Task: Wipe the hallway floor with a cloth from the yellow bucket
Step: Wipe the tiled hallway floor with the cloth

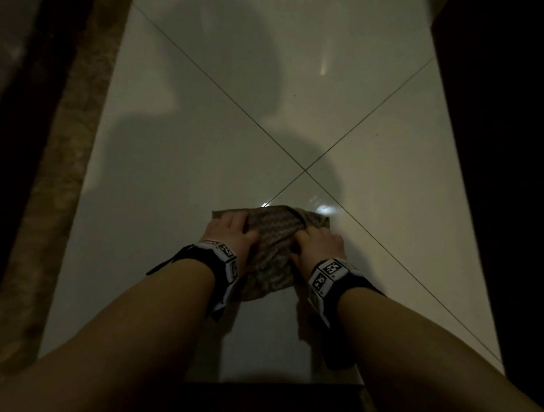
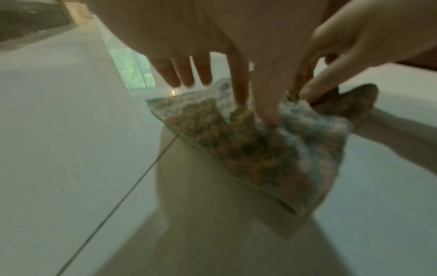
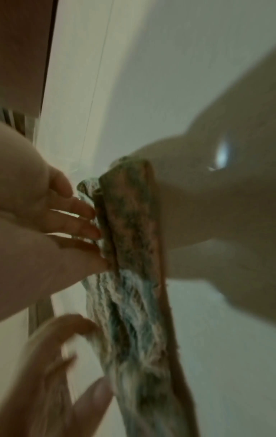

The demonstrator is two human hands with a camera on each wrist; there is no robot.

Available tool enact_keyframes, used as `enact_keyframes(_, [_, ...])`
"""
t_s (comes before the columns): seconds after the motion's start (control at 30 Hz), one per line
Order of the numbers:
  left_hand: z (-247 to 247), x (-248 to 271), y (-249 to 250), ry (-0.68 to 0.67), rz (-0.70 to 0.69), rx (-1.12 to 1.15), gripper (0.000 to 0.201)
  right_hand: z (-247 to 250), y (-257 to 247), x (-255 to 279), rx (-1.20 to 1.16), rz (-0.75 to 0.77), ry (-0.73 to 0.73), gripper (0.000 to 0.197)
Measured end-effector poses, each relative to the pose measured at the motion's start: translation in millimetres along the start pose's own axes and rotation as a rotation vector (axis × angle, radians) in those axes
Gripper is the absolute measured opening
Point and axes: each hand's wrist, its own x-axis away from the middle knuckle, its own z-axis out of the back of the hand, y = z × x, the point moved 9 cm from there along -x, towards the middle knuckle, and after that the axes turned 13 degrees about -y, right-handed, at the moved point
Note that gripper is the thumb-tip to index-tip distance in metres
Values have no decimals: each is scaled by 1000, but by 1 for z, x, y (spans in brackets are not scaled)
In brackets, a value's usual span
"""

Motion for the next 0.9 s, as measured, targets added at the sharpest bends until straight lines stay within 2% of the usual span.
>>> enact_keyframes(0.13, [-5,-6,4,-125,7,-6,61,-4,1,-8,21,-12,-47,35])
enact_keyframes(0.3, [-1,-13,1,-114,59,113,43,2,6,-9,-50,-10,-4,37])
enact_keyframes(0.43, [-7,-19,3,-150,91,139,37,2,8,-12,-27,-17,-47,39])
enact_keyframes(0.53, [-8,-18,5,-158,98,155,37,9,7,-9,-89,2,2,39])
enact_keyframes(0.63, [-2,-11,4,-120,89,161,37,19,8,-3,-115,10,81,32])
enact_keyframes(0.73, [11,4,3,-106,49,178,35,33,11,2,-170,-6,96,28])
enact_keyframes(0.9, [61,42,-7,39,67,232,32,74,12,21,-235,-9,131,20])
